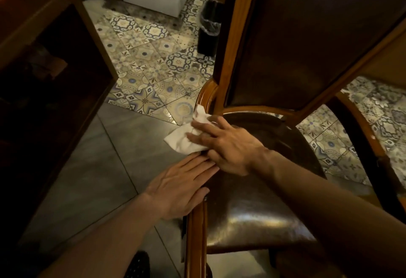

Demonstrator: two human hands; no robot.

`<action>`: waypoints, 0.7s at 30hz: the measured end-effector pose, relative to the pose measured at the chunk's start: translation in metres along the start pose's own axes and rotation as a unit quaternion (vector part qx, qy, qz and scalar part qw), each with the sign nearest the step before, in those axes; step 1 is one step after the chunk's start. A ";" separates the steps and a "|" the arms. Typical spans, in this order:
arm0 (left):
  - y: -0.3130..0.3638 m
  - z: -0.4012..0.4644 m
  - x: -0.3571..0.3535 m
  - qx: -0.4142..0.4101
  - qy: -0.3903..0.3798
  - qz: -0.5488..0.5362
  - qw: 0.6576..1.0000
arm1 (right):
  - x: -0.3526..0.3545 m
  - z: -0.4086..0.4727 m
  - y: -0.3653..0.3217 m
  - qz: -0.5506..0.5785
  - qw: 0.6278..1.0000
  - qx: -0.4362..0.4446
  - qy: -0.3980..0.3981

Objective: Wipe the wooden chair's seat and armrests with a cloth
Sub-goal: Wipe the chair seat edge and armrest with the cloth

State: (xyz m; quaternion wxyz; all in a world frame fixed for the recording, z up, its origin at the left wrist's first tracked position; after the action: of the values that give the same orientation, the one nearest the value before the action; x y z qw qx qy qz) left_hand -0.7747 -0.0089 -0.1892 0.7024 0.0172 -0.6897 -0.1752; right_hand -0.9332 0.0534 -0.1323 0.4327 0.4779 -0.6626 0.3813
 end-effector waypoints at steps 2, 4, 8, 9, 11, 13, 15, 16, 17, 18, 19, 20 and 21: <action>0.001 0.001 0.003 -0.005 -0.006 -0.005 1.000 | 0.000 0.003 0.007 0.000 1.000 0.020 -0.008; 0.001 0.002 0.004 -0.010 -0.015 -0.011 1.000 | -0.003 0.005 0.013 0.000 0.999 0.036 -0.004; 0.001 0.002 0.003 -0.008 -0.035 -0.022 0.999 | -0.010 0.006 0.019 -0.002 0.999 0.044 0.000; 0.002 0.002 0.002 -0.004 -0.036 -0.024 0.999 | -0.011 0.006 0.021 -0.007 0.999 0.042 -0.004; 0.002 0.001 0.002 0.006 -0.034 -0.023 0.999 | -0.013 0.006 0.024 -0.018 0.999 0.036 -0.007; 0.003 0.001 0.001 0.011 -0.032 -0.022 0.999 | -0.012 0.007 0.025 -0.034 0.999 0.035 0.003; 0.004 0.002 0.000 0.008 -0.037 -0.028 0.999 | -0.011 0.012 0.025 -0.046 0.998 0.028 0.016; 0.003 0.002 -0.001 0.009 -0.039 -0.029 0.999 | -0.009 0.017 0.025 -0.043 0.999 0.016 0.024; 0.003 0.002 -0.001 0.012 -0.040 -0.030 0.999 | -0.006 0.024 0.027 -0.042 0.999 -0.001 0.035; 0.003 0.003 -0.002 0.014 -0.041 -0.029 0.999 | -0.002 0.032 0.030 -0.043 0.998 -0.018 0.045; 0.002 0.003 -0.002 0.013 -0.043 -0.030 0.999 | 0.002 0.040 0.034 -0.046 0.997 -0.033 0.051; 0.003 0.004 -0.003 0.011 -0.047 -0.032 0.998 | 0.004 0.047 0.038 -0.049 0.997 -0.046 0.050; 0.003 0.003 -0.004 0.009 -0.050 -0.034 0.998 | 0.005 0.052 0.042 -0.049 0.996 -0.057 0.043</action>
State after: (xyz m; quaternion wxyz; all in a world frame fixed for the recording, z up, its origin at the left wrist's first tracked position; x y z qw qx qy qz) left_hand -0.7771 -0.0047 -0.1924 0.6606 0.0378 -0.7244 -0.1934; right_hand -0.9850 0.0145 -0.1491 0.5058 0.4676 -0.6397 0.3412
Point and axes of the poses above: each hand's wrist, its own z-axis towards the middle knuckle, its own x-axis out of the back of the hand, y = z × x, the point moved 3 cm from there along z, towards the middle knuckle, and after that the axes turned 8 degrees about -x, right-handed, at the moved point
